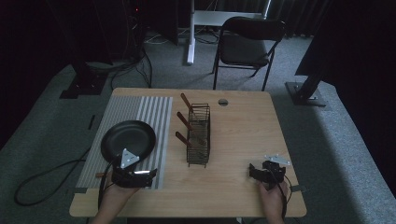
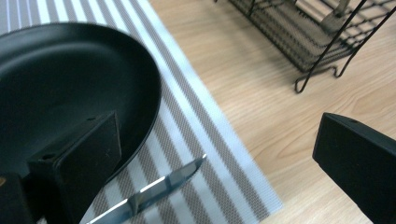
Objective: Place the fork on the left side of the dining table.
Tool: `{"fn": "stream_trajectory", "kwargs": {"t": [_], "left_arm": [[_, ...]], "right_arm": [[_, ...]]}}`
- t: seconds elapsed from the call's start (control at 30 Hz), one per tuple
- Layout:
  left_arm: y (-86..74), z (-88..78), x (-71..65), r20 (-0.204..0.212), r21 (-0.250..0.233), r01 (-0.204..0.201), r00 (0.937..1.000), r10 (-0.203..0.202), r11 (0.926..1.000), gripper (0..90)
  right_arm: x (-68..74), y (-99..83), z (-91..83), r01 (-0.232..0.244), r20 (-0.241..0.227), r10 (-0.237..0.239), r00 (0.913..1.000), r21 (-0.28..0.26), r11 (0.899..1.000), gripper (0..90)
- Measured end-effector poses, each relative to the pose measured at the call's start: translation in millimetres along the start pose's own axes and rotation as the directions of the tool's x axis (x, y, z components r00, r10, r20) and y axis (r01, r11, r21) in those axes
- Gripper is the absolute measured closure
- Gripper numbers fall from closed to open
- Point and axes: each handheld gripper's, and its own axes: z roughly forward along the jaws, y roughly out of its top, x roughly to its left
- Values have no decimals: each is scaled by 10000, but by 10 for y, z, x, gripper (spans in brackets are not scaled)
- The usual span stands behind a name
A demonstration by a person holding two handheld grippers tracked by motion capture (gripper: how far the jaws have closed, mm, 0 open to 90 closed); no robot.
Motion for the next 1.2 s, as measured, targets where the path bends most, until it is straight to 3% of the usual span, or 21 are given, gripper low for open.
{"fn": "stream_trajectory", "kwargs": {"t": [0.4,0.8,0.9,0.93,1.17,1.2], "left_arm": [[326,66,-210,561,-435,-405,9975,429,9982,11],[568,106,-346,946,-902,-316,9947,402,9954,12],[613,141,-419,1145,-970,-544,9913,655,9938,12],[619,146,-434,1167,-1017,-576,9907,694,9931,55],[740,204,-514,1405,-1019,-481,9881,623,9936,57],[764,217,-520,1463,-992,-484,9873,627,9939,90]], "right_arm": [[0,0,0,-4,-2,4,10000,2,10000,122],[0,0,0,1,0,-1,10000,3,10000,122],[0,0,0,-1,-2,1,10000,3,10000,123],[0,0,-1,-1,-2,1,10000,4,10000,123],[0,0,0,1,-1,-1,10000,2,10000,123],[1,0,0,-13,-2,13,10000,1,10000,123]]}}
